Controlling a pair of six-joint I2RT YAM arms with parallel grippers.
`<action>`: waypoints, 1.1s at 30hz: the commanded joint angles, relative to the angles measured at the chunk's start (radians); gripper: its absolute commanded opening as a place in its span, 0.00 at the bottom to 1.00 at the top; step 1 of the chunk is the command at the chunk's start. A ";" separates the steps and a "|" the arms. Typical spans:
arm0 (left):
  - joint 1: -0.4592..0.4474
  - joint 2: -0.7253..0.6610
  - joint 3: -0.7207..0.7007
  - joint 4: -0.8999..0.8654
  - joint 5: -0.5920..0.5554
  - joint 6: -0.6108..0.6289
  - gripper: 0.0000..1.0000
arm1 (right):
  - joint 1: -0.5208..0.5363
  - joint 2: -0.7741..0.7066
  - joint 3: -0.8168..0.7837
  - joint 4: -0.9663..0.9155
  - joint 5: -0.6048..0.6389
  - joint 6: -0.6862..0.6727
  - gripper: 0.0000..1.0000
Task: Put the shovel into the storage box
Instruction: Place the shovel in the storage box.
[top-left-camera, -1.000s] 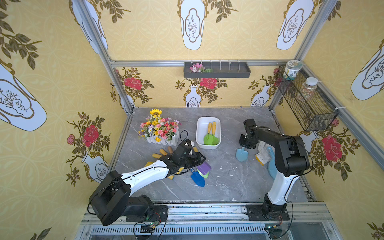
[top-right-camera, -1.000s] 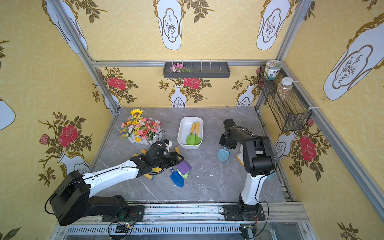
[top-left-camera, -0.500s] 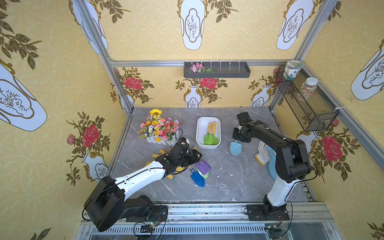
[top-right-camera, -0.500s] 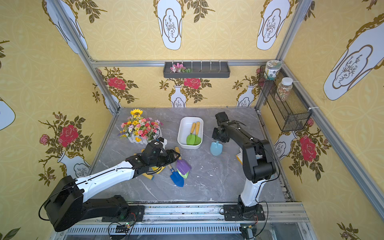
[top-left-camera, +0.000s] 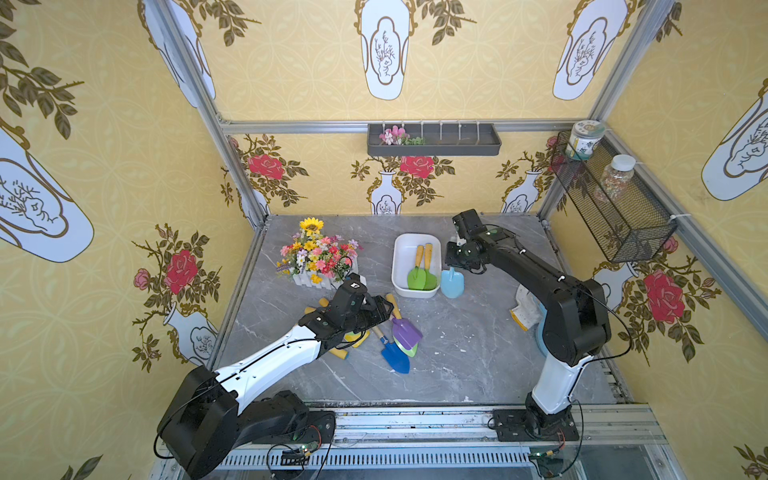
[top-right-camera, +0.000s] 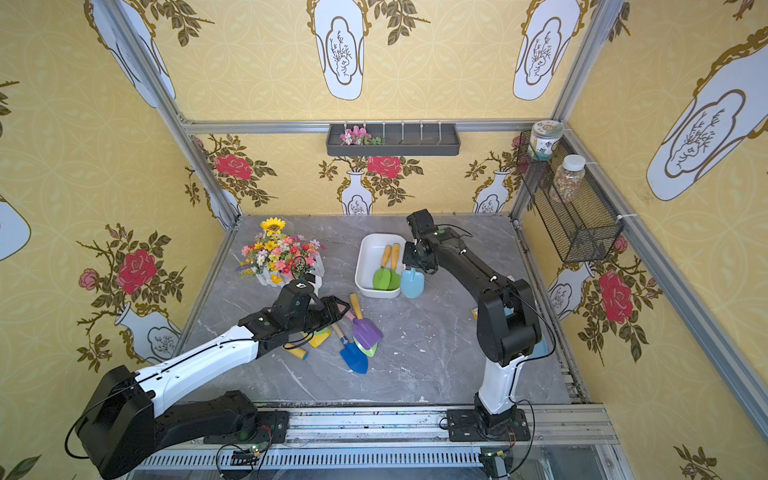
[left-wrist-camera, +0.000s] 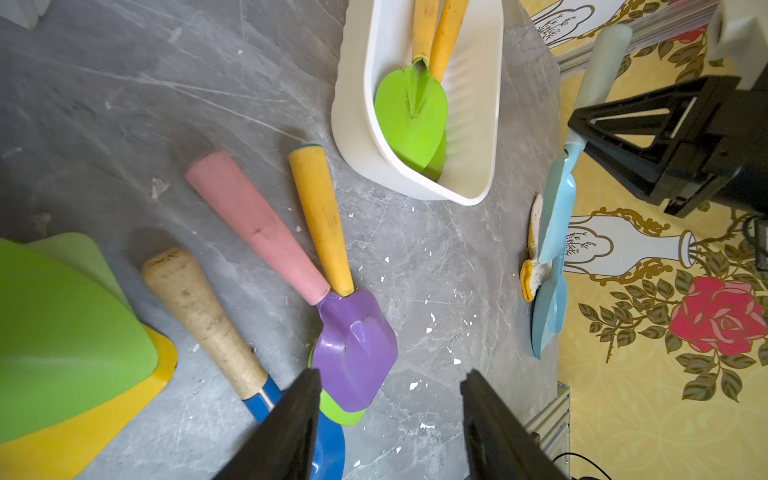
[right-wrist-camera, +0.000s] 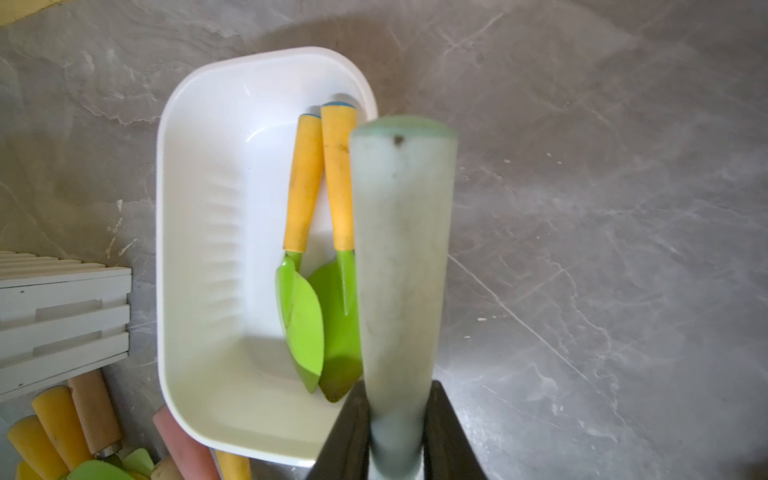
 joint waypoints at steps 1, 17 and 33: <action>0.005 -0.013 -0.011 -0.018 -0.004 0.005 0.59 | 0.022 0.039 0.062 -0.029 0.011 0.009 0.21; 0.013 -0.054 -0.041 -0.041 -0.004 -0.006 0.59 | 0.049 0.308 0.357 -0.048 -0.027 0.017 0.21; 0.013 -0.040 -0.043 -0.036 -0.001 -0.011 0.59 | 0.056 0.391 0.352 -0.059 0.025 0.001 0.21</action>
